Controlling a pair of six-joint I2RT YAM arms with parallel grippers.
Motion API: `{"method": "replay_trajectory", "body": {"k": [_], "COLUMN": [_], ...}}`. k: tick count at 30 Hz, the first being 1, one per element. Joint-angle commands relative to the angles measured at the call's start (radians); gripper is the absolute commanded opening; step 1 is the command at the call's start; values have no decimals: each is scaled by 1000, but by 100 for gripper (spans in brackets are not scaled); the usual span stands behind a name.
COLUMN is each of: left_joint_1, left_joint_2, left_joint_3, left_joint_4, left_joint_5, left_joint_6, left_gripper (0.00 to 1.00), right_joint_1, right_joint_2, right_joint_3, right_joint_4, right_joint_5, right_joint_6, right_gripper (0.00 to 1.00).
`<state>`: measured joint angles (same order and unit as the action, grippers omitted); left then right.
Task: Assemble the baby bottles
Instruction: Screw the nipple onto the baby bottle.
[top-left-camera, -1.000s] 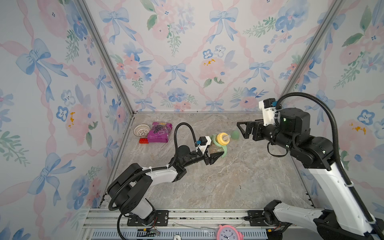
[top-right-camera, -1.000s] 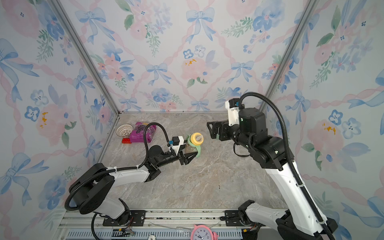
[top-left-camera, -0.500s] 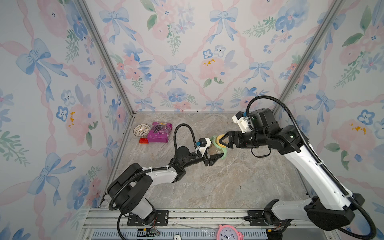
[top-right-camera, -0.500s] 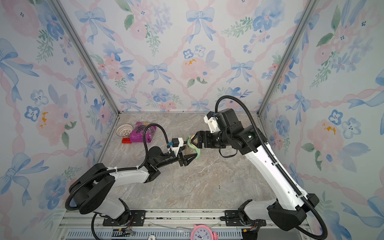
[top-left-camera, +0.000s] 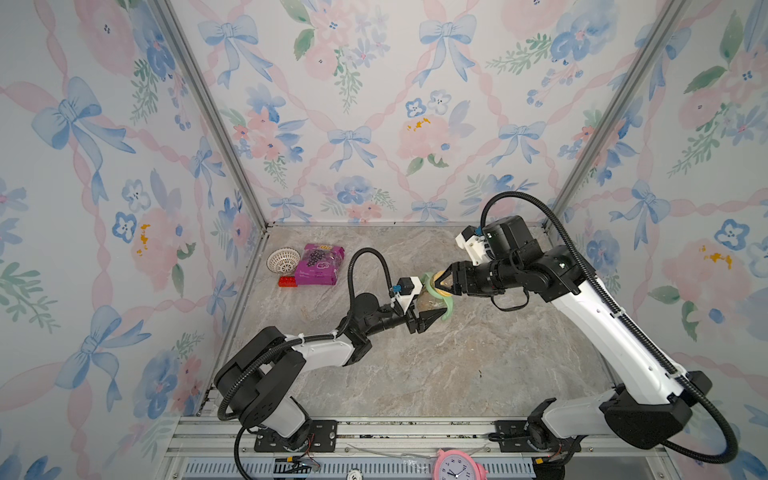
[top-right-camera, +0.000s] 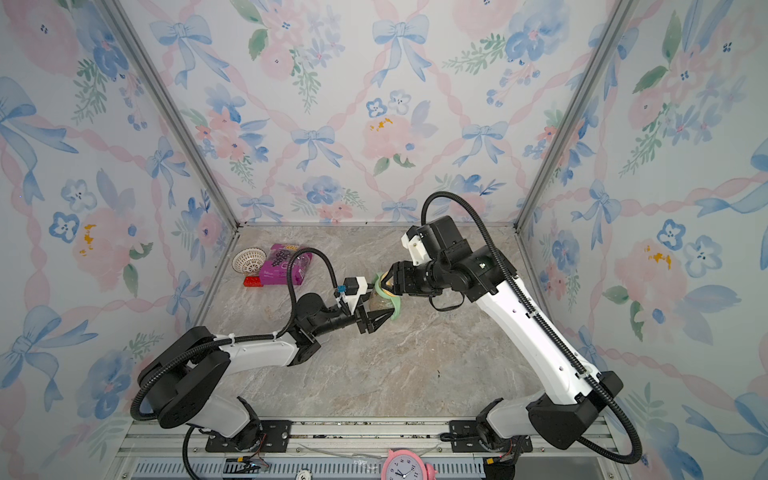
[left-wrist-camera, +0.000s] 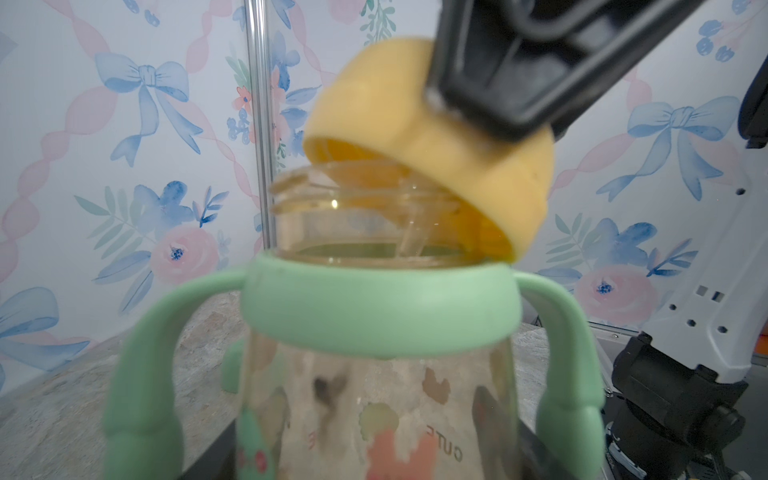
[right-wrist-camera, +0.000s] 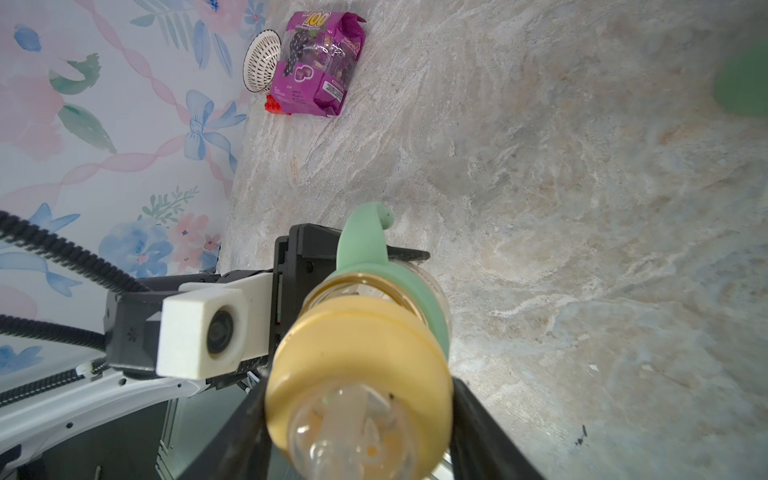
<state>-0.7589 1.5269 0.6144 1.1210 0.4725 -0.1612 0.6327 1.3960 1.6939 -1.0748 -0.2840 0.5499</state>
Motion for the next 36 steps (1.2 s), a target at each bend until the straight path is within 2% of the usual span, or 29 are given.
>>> {"method": "replay_trajectory", "body": {"k": [1, 7, 15, 29, 36], "left_joint_1": [-3, -14, -33, -40, -44], "left_joint_2": [-14, -7, -8, -19, -27], "left_joint_3": [-2, -9, -30, -19, -16], "left_joint_4": [70, 65, 54, 18, 4], "left_joint_5": [17, 23, 34, 46, 72], "left_joint_6": [27, 62, 148, 170, 199], "left_gripper": [1, 0, 0, 0, 0], "right_joint_1": [13, 12, -6, -12, -39], "right_joint_2": [15, 36, 128, 160, 172], "right_joint_3": [24, 78, 242, 204, 169], "right_joint_4": [-40, -118, -305, -318, -334], "right_joint_5": [3, 38, 17, -42, -66], "right_joint_6": [-7, -47, -153, -203, -288], "right_gripper": [53, 41, 39, 38, 38]}}
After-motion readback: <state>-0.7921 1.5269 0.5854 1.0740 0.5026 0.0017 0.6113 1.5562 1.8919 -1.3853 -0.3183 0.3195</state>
